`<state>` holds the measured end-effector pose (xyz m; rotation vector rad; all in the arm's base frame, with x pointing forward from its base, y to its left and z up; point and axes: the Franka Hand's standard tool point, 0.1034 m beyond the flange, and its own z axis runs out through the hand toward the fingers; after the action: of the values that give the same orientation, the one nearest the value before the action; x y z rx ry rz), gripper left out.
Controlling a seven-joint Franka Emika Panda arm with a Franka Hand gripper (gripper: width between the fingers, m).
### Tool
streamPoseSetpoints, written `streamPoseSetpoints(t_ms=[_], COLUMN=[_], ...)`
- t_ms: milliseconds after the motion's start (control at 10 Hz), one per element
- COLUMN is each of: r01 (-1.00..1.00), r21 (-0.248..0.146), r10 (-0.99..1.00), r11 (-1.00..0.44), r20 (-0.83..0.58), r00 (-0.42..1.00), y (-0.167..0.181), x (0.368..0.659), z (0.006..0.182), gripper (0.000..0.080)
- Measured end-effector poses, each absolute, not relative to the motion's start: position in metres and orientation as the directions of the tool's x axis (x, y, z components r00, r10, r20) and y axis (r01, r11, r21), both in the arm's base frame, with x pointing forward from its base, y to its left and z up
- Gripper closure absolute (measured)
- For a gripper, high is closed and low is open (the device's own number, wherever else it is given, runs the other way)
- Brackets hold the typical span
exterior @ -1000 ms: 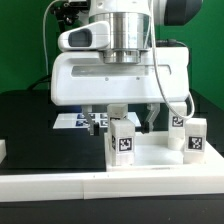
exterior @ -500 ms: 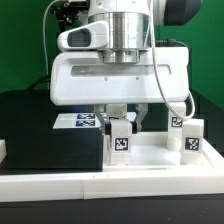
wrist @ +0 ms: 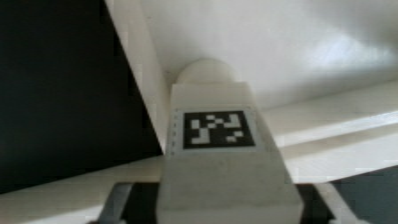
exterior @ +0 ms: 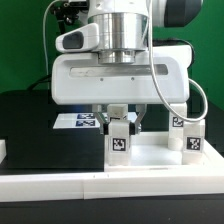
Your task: Assemble square table
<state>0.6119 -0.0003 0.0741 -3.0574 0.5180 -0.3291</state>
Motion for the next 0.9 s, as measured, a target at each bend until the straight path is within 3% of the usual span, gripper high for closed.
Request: streamPoseSetpoints(t_ms=[400,500,600,700,800,900], r01=[-0.489,-0.528,-0.556,-0.545,-0.545,-0.545], r21=[-0.091,-0.099,-0.106,-0.103,-0.103,-0.103], r10=[-0.497,-0.537,-0.565,-0.555,-0.555,-0.555], r11=[-0.867,-0.843,-0.825,-0.832,-0.832,-0.832], r20=[0.189,0.183,0.179,0.181,0.181,0.181], r00=[0.847,0.823,0.805,0.812,0.812,0.812], y=[-0.0035,-0.0034,-0.0028,-0.0029,-0.0028,-0.0028], x=[0.6111,0.6108,0.6108,0.6108,0.6108,0.6108], z=[0.0739,0.0737,0.0735,0.0735,0.0735,0.0735], gripper=[0.0503,0.0466,0.0331,0.0331,0.0185,0.0161])
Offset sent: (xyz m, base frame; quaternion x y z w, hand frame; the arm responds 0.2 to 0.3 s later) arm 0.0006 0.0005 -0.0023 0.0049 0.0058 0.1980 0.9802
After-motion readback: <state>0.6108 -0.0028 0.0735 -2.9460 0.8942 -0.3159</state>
